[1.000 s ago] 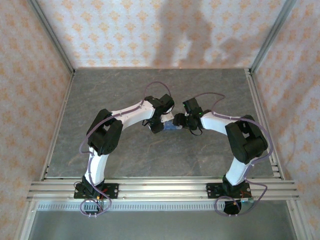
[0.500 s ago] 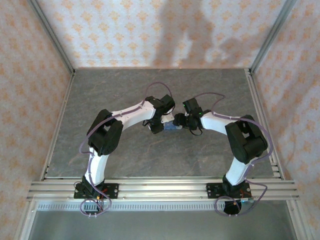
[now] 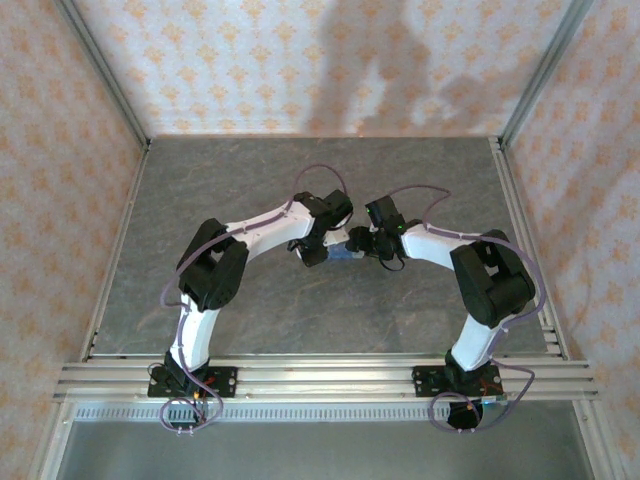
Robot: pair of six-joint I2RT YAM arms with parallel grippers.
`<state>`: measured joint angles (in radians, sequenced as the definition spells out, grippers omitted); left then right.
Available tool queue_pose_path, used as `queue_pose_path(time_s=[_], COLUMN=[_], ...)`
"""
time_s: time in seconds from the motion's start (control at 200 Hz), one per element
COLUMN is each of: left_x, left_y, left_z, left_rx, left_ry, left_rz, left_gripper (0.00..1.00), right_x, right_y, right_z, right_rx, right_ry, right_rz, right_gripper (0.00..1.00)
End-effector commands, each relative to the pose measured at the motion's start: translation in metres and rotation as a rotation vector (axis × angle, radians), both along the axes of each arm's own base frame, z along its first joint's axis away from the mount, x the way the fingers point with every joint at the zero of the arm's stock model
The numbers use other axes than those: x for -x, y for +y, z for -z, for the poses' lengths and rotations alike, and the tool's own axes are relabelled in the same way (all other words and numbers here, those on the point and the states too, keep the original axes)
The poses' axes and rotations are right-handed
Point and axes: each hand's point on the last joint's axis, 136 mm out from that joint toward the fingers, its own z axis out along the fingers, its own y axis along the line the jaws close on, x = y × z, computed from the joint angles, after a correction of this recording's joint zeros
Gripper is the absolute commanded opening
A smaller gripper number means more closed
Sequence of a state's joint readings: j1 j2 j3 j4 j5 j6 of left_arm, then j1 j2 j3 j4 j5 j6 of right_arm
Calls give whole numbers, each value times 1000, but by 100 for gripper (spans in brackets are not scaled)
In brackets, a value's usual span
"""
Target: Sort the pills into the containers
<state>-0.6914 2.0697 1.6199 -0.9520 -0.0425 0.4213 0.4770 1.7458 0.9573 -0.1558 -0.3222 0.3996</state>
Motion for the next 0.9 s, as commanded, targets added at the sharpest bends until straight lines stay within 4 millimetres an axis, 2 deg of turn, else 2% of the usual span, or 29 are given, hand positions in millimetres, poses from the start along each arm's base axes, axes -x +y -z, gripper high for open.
queue_pose_path(time_s=[0.0, 0.48, 0.896], left_x=[3, 6, 0], left_y=[2, 4, 3], left_z=[0, 6, -13], left_rx=[-58, -73, -70], left_ry=[11, 16, -22], left_rz=[39, 42, 55], left_gripper=[0, 0, 0], right_x=[15, 16, 17], right_y=[-3, -3, -4], right_z=[24, 26, 27], right_rx=[23, 24, 25], right_ry=[68, 73, 77], right_rz=[-3, -3, -1], right_gripper=[67, 67, 67])
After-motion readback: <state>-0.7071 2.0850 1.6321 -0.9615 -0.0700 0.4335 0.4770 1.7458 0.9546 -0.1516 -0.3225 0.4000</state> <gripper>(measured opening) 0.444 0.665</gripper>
